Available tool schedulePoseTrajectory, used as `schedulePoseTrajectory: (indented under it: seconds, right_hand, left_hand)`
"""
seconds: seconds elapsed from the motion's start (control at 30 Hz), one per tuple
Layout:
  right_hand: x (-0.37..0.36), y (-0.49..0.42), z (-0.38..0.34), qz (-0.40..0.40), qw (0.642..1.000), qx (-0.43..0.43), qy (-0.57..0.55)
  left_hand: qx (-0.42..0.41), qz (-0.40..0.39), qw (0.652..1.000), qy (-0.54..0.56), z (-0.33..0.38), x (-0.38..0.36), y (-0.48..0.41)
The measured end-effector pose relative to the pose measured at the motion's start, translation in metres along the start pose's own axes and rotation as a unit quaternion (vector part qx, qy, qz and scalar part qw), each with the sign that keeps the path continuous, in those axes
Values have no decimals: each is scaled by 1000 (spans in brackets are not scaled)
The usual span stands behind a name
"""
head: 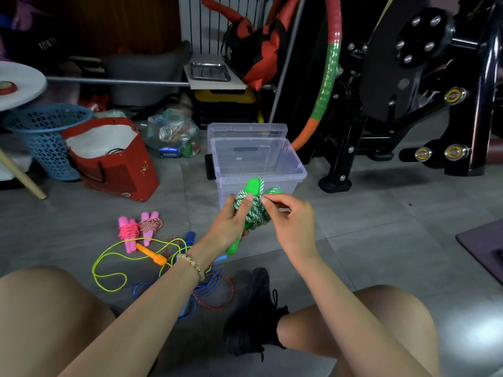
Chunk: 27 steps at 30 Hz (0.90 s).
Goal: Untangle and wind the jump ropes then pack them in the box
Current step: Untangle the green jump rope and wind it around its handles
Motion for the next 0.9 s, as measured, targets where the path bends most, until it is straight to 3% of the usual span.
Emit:
schedulePoseTrajectory:
  seconds: [0.13, 0.2, 0.43, 0.57, 0.73, 0.9]
  right_hand:
    - [-4, 2, -6, -28, 981, 124, 150]
    - [-8, 3, -5, -57, 968, 148, 194]
    - [-10, 4, 5, -107, 990, 41, 81]
    - [-15, 3, 9, -146, 979, 64, 130]
    - [-19, 4, 12, -181, 976, 61, 107]
    - [-20, 6, 10, -169, 950, 147, 218]
  left_hand:
    - [-19, 5, 999, -39, 3, 5, -3]
    - [-23, -6, 997, -70, 6, 7, -4]
    - [-29, -68, 987, -141, 8, 14, -5]
    - [-36, -92, 982, -161, 8, 16, -4]
    - [-45, -86, 982, -163, 1, 20, -2]
    - [38, -53, 988, -139, -8, 23, -5]
Point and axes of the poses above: each hand's wrist, its own y-axis away from the middle knuckle, its own x-axis out of the back of the hand, z = x × y, the point moved 4 cm from there along -y, towards the middle knuckle, and after that the axes turned 12 degrees about y, right-handed, at the moved point
